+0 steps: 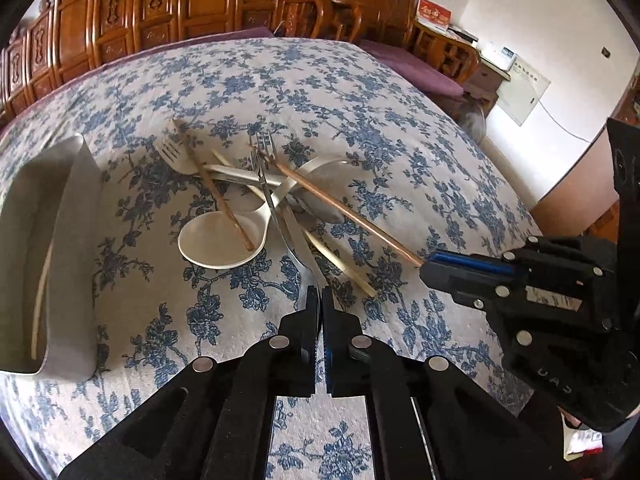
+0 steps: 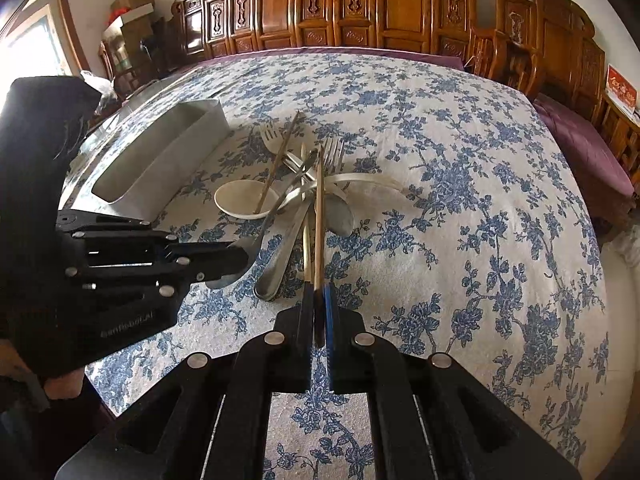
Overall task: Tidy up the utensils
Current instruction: 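Grasp a metal fork with the left gripper while the right gripper holds the chopstick, then lower the fork into the tray with the left gripper while the right gripper carries the chopstick toward it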
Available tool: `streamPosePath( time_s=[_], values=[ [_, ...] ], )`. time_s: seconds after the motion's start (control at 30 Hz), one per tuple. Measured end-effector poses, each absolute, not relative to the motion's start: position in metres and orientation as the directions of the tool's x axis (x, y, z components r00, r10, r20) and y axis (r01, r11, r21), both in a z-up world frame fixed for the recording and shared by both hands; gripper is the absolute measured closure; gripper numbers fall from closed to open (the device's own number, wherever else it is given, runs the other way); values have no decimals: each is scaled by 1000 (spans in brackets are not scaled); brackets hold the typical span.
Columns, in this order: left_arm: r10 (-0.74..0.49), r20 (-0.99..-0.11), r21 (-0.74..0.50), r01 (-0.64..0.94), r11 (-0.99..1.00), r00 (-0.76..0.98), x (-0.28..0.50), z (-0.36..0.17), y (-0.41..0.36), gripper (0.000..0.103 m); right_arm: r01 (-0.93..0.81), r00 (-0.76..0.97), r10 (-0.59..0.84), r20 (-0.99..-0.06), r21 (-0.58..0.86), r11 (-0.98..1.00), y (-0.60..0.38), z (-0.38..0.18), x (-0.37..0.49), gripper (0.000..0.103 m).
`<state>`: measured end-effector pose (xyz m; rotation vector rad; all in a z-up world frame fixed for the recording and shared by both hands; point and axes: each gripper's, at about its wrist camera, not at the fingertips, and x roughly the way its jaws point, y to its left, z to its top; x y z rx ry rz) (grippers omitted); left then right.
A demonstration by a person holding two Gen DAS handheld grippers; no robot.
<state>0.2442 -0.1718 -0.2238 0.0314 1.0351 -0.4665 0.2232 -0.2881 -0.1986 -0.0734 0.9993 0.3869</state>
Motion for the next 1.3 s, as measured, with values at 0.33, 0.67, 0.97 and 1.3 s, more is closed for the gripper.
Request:
streamPosePath(
  time_s=[0.33, 0.67, 0.97, 1.3],
  values=[
    [-342, -815, -168, 374, 912, 467, 234, -190, -143, 102, -351, 535, 264, -802, 73, 934, -271, -176, 217, 97],
    [-334, -788, -156, 357, 921, 517, 227, -157, -106, 102, -367, 555, 276, -784, 67, 928, -248, -151, 214, 97],
    [-283, -796, -128, 308, 943, 536, 228, -146, -62, 102, -404, 559, 310, -769, 74, 912, -212, -137, 215, 97],
    [-233, -821, -115, 250, 961, 521, 241, -157, -13, 102, -442, 546, 344, -764, 86, 893, -174, -132, 222, 97]
  ],
)
